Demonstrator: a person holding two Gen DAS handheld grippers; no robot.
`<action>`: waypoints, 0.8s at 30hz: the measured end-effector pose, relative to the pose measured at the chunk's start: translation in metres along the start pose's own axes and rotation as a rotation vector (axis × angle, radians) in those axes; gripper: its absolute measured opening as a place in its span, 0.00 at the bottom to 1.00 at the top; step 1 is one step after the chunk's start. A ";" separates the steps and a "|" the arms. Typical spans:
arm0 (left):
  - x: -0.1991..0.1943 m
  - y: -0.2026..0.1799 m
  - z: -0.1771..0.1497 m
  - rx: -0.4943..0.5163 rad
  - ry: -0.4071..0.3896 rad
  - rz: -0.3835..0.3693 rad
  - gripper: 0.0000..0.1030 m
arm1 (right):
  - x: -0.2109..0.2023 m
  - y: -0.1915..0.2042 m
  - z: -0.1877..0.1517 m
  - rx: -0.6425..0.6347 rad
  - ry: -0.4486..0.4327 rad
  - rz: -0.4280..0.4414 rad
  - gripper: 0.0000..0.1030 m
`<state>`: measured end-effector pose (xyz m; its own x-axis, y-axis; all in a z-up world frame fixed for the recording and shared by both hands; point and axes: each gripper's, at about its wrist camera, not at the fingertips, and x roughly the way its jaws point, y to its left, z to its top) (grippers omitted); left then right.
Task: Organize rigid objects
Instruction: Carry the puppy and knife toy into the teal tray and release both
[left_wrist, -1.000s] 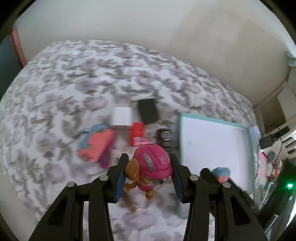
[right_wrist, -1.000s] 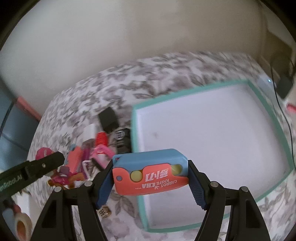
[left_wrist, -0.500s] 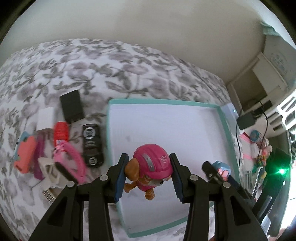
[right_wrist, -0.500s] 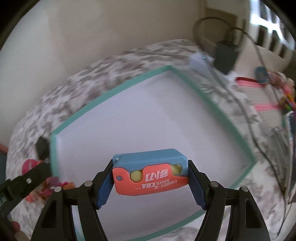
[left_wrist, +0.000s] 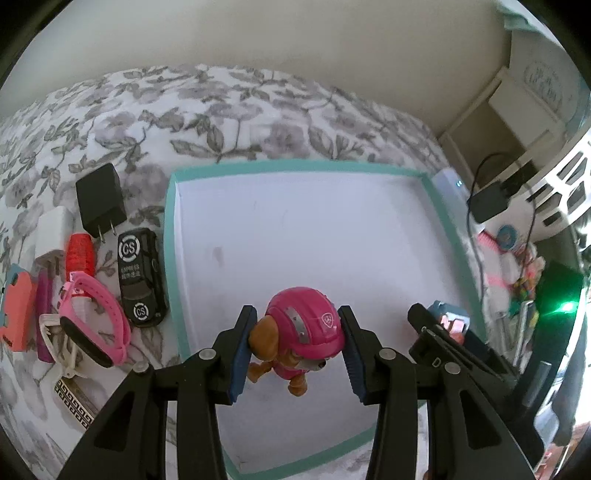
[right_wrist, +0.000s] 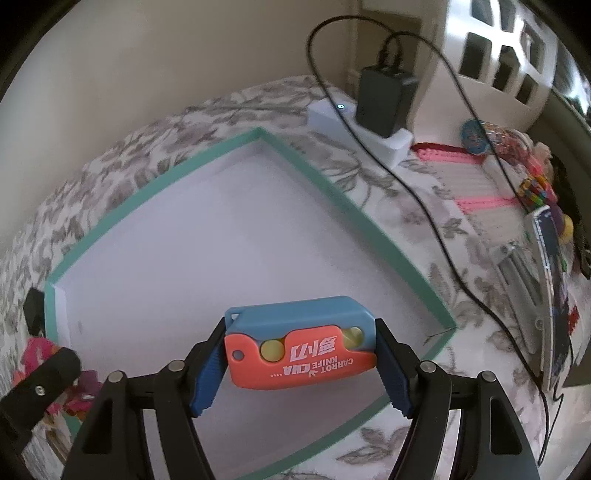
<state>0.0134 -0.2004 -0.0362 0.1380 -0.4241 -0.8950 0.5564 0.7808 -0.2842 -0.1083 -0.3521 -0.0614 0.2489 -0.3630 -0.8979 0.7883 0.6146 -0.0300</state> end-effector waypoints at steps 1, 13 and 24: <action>0.003 0.000 -0.001 0.006 0.005 0.011 0.45 | 0.001 0.002 -0.002 -0.006 0.004 0.002 0.73; 0.027 0.000 -0.006 0.078 0.015 0.144 0.46 | 0.007 0.007 -0.006 -0.033 0.016 -0.004 0.73; 0.026 -0.005 -0.004 0.100 0.010 0.168 0.68 | 0.005 0.009 -0.003 -0.032 0.012 0.018 0.73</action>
<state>0.0105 -0.2131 -0.0593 0.2276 -0.2871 -0.9305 0.6054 0.7901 -0.0957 -0.1014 -0.3467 -0.0674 0.2559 -0.3429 -0.9038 0.7650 0.6434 -0.0275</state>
